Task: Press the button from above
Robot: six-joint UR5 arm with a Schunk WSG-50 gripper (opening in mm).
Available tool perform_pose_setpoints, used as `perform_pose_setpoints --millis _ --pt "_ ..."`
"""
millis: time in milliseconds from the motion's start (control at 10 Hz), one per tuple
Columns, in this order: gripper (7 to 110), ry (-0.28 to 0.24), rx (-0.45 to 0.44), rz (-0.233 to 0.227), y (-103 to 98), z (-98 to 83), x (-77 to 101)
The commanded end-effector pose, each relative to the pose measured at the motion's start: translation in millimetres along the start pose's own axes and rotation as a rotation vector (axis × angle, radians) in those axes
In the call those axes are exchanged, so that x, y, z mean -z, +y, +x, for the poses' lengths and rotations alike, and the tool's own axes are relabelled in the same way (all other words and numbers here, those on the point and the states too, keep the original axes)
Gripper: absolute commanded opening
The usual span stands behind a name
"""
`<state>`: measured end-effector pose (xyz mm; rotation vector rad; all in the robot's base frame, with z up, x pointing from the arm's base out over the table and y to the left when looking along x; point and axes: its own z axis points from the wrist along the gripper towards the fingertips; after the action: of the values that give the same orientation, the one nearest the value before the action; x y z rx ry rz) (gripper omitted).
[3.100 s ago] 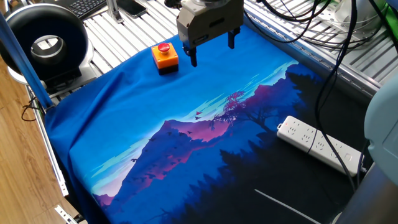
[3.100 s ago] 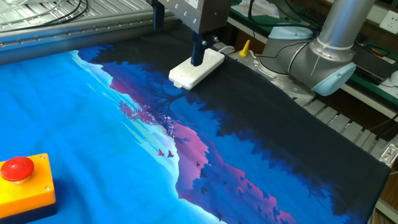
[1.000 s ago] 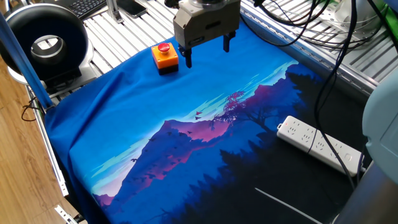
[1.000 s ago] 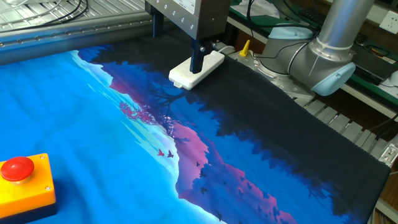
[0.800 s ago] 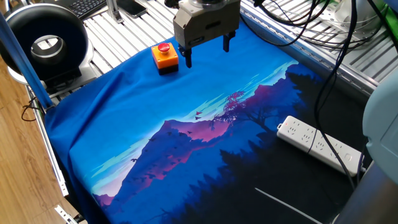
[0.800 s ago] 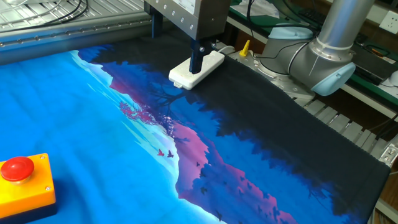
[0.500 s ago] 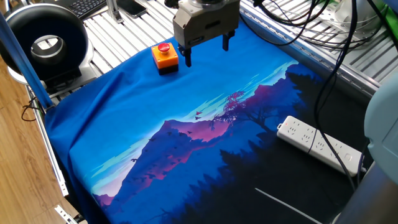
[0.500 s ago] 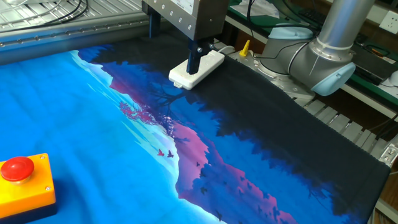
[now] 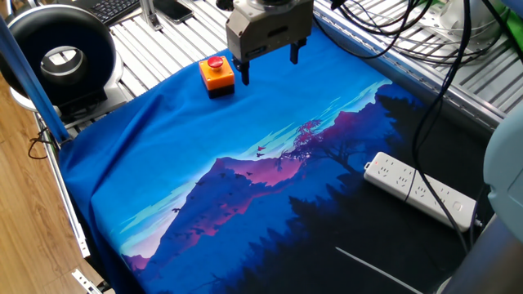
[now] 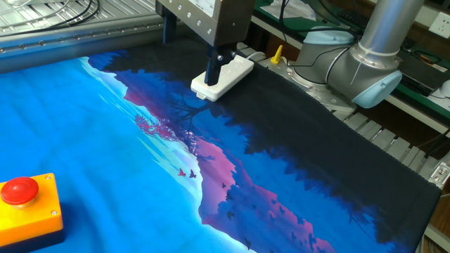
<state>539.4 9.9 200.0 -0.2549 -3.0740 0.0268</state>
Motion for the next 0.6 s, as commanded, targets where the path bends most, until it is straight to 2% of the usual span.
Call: perform_pose_setpoints --millis 0,500 --pt "7 -0.02 -0.009 -0.008 1.8 -5.0 1.1" --pt "7 -0.046 -0.031 -0.008 1.8 -11.3 2.0"
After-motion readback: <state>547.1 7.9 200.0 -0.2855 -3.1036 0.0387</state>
